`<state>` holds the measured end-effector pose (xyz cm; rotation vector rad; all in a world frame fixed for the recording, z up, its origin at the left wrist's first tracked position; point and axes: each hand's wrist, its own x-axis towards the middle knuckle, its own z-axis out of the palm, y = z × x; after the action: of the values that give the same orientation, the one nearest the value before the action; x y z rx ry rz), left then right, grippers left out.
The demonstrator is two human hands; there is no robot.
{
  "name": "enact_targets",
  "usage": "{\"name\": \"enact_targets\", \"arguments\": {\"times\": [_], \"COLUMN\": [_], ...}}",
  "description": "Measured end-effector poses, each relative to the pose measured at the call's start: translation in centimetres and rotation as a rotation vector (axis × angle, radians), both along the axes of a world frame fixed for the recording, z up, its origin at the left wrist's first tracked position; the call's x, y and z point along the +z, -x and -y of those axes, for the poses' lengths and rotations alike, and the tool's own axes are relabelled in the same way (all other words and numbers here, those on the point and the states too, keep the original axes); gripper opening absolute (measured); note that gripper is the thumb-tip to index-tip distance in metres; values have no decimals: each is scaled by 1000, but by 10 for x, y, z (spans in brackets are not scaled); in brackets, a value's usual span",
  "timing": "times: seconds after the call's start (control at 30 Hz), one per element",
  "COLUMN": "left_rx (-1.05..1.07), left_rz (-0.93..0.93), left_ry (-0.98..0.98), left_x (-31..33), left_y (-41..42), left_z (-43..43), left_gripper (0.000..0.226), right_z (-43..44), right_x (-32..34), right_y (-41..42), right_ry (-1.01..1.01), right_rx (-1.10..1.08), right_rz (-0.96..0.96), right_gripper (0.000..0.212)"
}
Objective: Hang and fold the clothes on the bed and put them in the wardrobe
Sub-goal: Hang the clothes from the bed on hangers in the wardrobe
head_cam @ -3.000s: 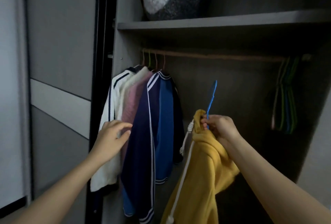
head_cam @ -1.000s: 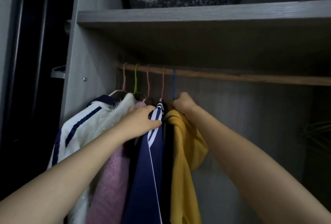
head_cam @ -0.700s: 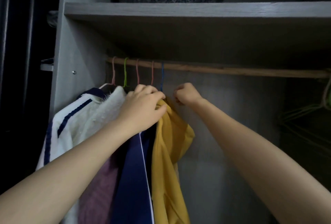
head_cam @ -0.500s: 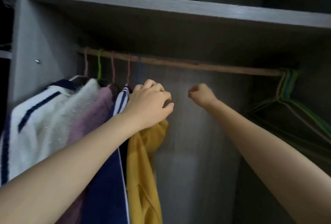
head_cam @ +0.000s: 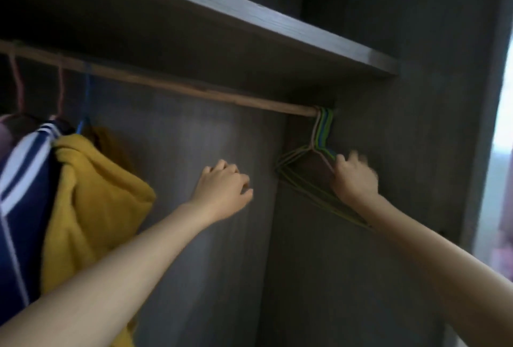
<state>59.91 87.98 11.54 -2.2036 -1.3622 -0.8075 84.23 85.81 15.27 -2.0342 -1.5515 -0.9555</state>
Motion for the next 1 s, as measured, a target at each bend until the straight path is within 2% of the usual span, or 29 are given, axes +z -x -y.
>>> {"name": "enact_targets", "arguments": {"times": [0.2, 0.3, 0.37, 0.53, 0.67, 0.83, 1.0], "left_rx": [-55, -59, -60, -63, -66, -70, -155], "left_rz": [51, 62, 66, 128, 201, 302, 397], "left_ry": [95, 102, 115, 119, 100, 85, -41], "left_x": [-18, -25, -29, -26, -19, -3, 4], "left_y": [-25, -28, -26, -26, -33, -55, -80], "left_z": [-26, -34, -39, -48, -56, -63, -63], "left_gripper": [34, 35, 35, 36, 51, 78, 87], "right_z": [1, -1, -1, -2, 3, 33, 86], "right_x": [-18, -13, -6, 5, 5, -5, -13], "right_y": [-25, -32, -35, -38, -39, -33, -28], "right_ry": [167, 248, 282, 148, 137, 124, 172], "right_rx": [-113, -121, -111, -98, -79, -72, -90], "right_rz": [165, 279, 275, 231, 270, 290, 346], "right_gripper": [37, 31, 28, 32, 34, 27, 35]}}
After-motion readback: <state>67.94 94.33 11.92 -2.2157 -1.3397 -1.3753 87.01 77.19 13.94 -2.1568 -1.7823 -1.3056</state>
